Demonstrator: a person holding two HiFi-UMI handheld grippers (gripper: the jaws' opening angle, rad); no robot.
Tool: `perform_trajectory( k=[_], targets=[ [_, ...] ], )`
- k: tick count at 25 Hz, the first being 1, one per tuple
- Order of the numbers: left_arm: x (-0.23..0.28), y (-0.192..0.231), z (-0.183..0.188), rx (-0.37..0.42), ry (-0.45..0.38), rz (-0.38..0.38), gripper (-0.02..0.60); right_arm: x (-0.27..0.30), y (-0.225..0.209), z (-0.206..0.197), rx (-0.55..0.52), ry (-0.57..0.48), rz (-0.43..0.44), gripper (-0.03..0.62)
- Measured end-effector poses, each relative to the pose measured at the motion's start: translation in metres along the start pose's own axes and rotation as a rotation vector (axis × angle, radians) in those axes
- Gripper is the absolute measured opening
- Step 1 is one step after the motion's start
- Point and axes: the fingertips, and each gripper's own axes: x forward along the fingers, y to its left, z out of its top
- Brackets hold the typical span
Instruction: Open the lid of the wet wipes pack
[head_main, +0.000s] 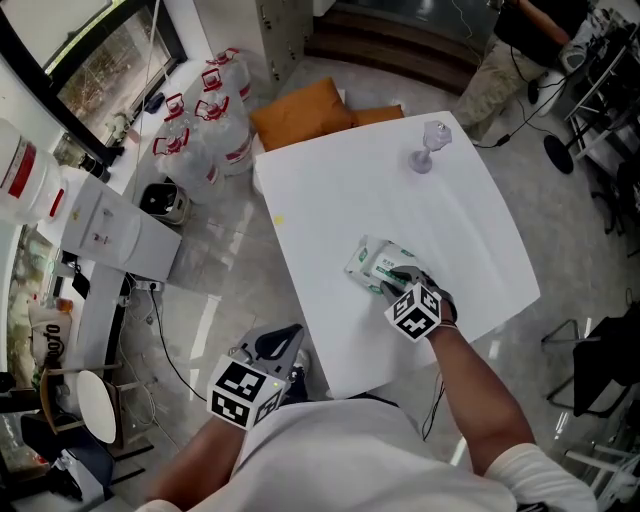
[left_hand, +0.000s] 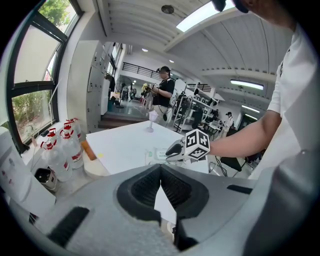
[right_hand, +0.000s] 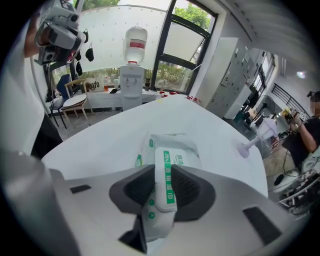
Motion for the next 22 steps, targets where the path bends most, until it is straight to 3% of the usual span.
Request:
perform_trajectory(
  k=[9, 17, 22],
  targets=[
    [0.003, 0.000, 0.002, -0.027, -0.006, -0.018, 0.000, -0.009, -0.004, 0.006, 0.164, -0.052, 0.124, 0.066],
    [0.005, -0.003, 0.006, -0.017, -0.009, -0.030, 0.000, -0.017, -0.020, 0.005, 0.350, -0.095, 0.140, 0.043],
    [0.007, -0.005, 0.004, -0.014, -0.008, -0.037, 0.000, -0.022, -0.028, 0.008, 0.319, -0.105, 0.106, 0.034]
  ],
)
